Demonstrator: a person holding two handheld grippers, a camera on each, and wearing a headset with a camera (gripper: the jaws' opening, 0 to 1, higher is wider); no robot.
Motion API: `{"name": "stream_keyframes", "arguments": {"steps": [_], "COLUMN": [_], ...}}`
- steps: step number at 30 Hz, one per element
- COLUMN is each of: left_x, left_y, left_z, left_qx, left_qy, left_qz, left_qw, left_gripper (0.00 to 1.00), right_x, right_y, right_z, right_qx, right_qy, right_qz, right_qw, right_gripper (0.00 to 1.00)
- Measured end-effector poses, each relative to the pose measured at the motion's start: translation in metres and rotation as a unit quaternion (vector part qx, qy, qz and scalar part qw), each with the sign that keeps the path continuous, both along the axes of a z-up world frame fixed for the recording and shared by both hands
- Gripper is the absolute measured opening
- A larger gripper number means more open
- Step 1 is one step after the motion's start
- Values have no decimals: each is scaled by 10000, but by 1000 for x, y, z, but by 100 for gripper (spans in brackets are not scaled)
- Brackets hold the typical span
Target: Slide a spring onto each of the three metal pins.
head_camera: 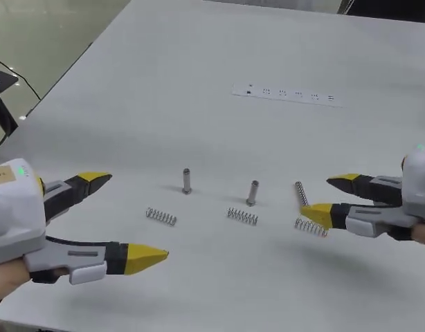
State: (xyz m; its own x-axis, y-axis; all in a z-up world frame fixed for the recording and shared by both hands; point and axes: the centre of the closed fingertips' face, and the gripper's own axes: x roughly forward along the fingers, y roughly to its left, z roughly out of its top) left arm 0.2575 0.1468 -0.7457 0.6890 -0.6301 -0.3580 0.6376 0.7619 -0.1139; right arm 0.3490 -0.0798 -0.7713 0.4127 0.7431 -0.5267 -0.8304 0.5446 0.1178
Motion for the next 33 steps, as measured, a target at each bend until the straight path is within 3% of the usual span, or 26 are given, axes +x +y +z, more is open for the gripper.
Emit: {"name": "stream_keyframes", "arguments": {"steps": [3, 6, 8, 14, 17, 21, 25, 33], "left_x": [0, 0, 0, -1, -2, -2, -2, -2], "left_y": [0, -1, -1, 0, 1, 1, 2, 2], "left_z": [-1, -2, -2, -1, -2, -2, -2, 1], "left_qx": [-11, -8, -11, -20, -11, 1, -1, -2], "left_qy": [13, 24, 29, 17, 31, 42, 46, 35], "left_qz": [3, -15, -19, 6, 9, 13, 11, -2], "left_qw": [10000, 10000, 10000, 10000, 10000, 10000, 10000, 10000], "left_gripper": [97, 97, 97, 97, 97, 97, 97, 97], "right_x": [10, 20, 26, 47, 50, 54, 58, 60], "right_y": [-2, -5, -6, -11, -9, -8, -3, 0], "right_z": [-8, -18, -22, -32, -40, -47, -51, -66], "right_qx": [-199, -305, -319, -540, -629, -856, -903, -1268], "right_qy": [153, 611, 780, 1069, 1232, 1273, 1356, 1518], "right_qz": [-171, -516, -687, -1041, -1091, -1133, -1201, -1314], "right_qw": [9995, 9963, 9941, 9873, 9844, 9817, 9793, 9714], "right_gripper": [47, 42, 39, 19, 20, 18, 18, 15]}}
